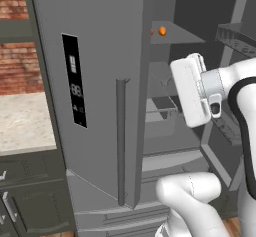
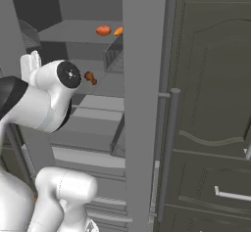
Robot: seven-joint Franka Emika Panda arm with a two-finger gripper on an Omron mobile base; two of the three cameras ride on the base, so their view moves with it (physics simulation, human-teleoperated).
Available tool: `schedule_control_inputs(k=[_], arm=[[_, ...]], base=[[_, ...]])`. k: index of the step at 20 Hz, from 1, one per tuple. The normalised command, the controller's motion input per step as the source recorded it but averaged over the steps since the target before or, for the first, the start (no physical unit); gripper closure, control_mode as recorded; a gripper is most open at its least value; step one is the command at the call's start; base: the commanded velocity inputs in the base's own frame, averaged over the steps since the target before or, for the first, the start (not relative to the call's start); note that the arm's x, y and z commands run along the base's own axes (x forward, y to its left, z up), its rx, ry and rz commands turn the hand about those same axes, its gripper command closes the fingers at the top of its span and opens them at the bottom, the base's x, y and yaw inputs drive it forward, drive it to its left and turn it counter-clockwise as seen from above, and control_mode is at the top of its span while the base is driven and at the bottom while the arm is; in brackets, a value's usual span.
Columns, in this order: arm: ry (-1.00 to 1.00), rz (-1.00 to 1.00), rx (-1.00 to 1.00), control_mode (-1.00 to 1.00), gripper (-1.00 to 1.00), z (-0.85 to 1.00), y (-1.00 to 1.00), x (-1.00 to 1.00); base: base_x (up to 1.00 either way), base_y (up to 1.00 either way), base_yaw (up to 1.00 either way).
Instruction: Gather the squash and carrot from the fridge and place them on a tray on the dining counter. Then gather the fish and chicken drumstick from the fridge and place them on the other tray.
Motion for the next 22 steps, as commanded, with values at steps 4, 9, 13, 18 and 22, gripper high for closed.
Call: schedule_control_inputs(k=[4,9,13,18,22], arm=[[-0.01,0.07,0.00,-1.00,-1.00,-0.10,0.01,0.11],[0.00,0.00,0.00,-1.00,-1.00,-0.02,0.11,0.32],[0.00,0.00,0.00,-1.00,-1.00,-0.01,0.05,0.35],[0.00,0.00,0.00,-1.00,-1.00,-0.09,0.15,0.20],[0.00,0.02,0.01,-1.00,-1.00,-0.19,0.34,0.00]], base=[[0.00,0.00,0.00],[0.00,0.00,0.00],[0.00,0.00,0.00],[0.00,0.00,0.00],[0.00,0.00,0.00]])
